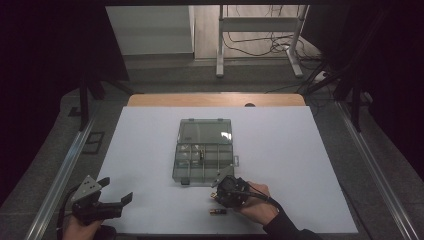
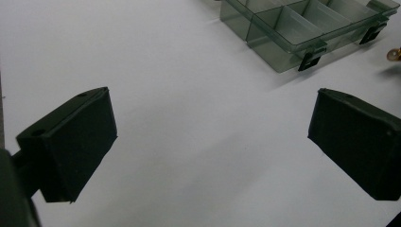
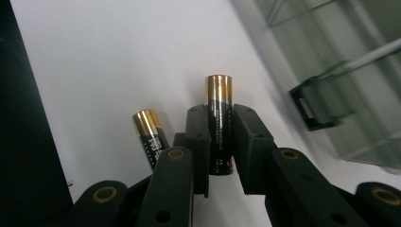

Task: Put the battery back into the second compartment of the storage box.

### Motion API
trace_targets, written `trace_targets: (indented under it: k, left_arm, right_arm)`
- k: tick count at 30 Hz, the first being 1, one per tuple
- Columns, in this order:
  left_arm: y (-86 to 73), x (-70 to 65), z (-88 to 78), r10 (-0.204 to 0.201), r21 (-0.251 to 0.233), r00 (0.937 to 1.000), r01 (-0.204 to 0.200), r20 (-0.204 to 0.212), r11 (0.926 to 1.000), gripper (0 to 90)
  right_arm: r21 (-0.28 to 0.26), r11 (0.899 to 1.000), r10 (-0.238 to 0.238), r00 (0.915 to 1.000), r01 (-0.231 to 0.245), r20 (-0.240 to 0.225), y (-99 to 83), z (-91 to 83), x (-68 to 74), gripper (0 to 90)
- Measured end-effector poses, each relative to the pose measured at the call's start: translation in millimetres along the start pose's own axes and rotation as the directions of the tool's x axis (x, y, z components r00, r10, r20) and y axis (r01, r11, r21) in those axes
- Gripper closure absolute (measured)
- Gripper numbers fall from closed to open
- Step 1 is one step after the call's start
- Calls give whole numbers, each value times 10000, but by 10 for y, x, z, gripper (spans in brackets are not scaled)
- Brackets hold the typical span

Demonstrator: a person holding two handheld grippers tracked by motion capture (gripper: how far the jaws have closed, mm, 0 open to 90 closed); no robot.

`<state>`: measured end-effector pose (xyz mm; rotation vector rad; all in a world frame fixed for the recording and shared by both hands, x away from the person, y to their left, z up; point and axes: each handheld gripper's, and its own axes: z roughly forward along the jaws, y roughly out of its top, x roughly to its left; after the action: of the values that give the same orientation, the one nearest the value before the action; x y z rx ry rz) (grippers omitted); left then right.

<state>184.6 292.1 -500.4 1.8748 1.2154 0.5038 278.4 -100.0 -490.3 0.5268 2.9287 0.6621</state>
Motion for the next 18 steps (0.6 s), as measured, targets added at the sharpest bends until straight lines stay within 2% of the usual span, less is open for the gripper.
trace_targets:
  k: [4,8,18]
  left_arm:
    - [1,-2,2,9,10,10000,-9,-7,10000,23]
    - [1,-1,3,3,25,10000,-3,-7,10000,23]
    - [2,-2,6,11,47,10000,-11,-22,10000,26]
  right_arm:
    - [-274,9996,121,9999,-119,61,1,-64,-36,777]
    - [-781,9964,330,9995,-331,-18,18,-164,-67,777]
    - [-1169,9905,736,9973,-723,69,81,-243,-128,777]
